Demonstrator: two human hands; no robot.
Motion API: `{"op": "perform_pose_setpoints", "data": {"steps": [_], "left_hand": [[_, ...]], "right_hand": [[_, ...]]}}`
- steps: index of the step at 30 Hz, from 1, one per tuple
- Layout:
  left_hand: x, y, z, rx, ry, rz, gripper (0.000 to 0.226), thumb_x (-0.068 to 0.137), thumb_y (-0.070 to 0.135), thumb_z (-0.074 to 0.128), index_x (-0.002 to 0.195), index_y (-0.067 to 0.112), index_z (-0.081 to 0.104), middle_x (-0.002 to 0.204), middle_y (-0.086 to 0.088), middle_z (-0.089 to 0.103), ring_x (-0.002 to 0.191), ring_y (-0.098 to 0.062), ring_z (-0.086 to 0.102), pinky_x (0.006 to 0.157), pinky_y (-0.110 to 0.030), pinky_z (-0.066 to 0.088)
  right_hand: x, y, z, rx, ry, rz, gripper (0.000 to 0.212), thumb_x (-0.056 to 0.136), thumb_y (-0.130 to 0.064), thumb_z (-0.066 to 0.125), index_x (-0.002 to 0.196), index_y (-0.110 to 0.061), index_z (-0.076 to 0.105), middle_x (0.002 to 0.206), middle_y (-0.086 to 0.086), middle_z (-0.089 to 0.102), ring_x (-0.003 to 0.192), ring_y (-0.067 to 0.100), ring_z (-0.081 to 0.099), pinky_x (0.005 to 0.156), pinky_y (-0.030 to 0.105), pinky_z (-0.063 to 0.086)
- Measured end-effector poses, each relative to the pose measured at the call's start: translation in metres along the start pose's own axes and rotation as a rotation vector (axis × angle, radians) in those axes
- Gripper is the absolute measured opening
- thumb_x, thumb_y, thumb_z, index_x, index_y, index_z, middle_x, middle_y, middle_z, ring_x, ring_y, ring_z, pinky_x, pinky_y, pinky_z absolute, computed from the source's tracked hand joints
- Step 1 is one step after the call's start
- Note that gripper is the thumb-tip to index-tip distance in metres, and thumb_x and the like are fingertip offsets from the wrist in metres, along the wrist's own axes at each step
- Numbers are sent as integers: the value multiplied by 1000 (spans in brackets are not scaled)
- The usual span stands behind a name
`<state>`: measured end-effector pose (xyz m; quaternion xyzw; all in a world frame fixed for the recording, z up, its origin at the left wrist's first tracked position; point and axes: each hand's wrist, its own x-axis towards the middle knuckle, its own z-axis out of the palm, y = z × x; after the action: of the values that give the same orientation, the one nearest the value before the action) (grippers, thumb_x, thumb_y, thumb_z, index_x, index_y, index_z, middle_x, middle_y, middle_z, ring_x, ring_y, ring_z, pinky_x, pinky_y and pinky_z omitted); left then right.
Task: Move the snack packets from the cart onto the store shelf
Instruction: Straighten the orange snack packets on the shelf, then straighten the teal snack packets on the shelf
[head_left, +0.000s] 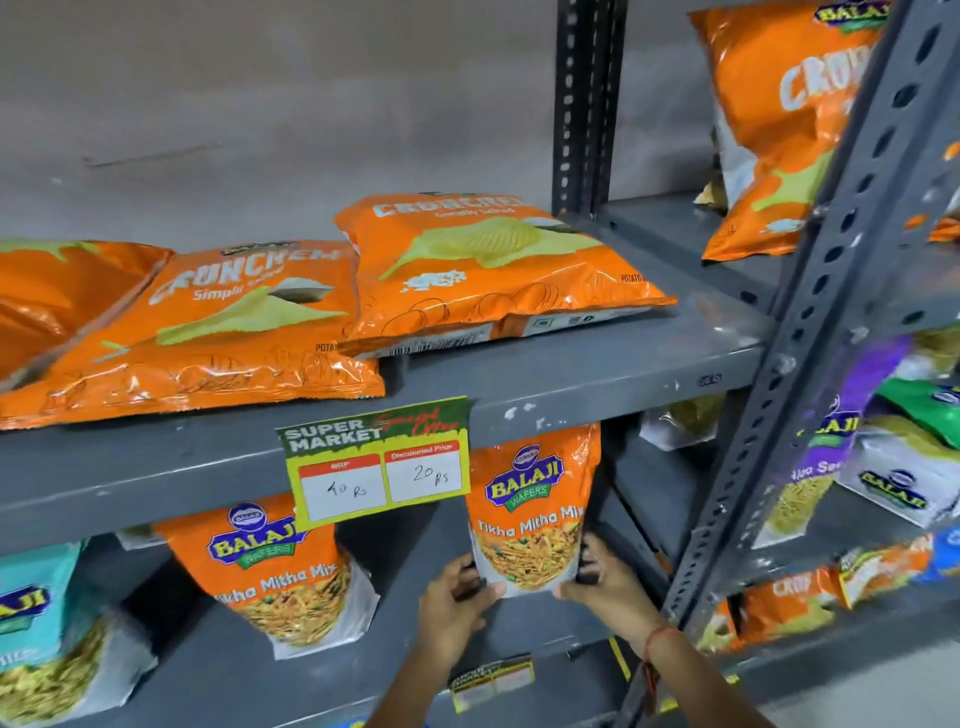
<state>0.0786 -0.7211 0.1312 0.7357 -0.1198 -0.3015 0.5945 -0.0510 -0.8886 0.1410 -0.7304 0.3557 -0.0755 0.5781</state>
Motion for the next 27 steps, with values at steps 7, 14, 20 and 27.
{"op": "perform_pose_setpoints", "data": {"steps": [7, 14, 20, 27], "left_hand": [[-37, 3, -29, -28, 90, 86, 53, 76, 14, 77, 125, 15, 58, 116, -6, 63, 107, -20, 59, 95, -49, 53], [-128, 0, -168, -62, 311, 217, 42, 75, 8, 76, 115, 15, 65, 95, -3, 71, 84, -19, 65, 83, -42, 54], [-205, -16, -339, -107, 573, 272, 30, 73, 3, 77, 99, 15, 68, 81, 11, 68, 81, -11, 60, 79, -29, 50], [-248, -37, -490, -31, 841, 208, 39, 74, 14, 79, 110, 6, 67, 88, -9, 69, 86, -23, 65, 83, -44, 53]], "right_hand": [[-33, 1, 33, 214, 289, -11, 87, 68, 2, 78, 139, -13, 31, 120, 11, 53, 94, 23, 58, 82, 33, 47], [-107, -32, 154, 285, 491, -104, 67, 64, 4, 77, 119, -17, 44, 107, 13, 52, 94, 37, 59, 83, 39, 48], [-180, -106, 308, 187, 159, -298, 52, 71, 5, 74, 118, -4, 53, 107, 17, 57, 82, 33, 58, 82, 39, 49], [-214, -149, 453, 13, -295, -463, 54, 74, -8, 74, 117, -27, 49, 108, 0, 52, 84, 16, 53, 77, 29, 50]]}}
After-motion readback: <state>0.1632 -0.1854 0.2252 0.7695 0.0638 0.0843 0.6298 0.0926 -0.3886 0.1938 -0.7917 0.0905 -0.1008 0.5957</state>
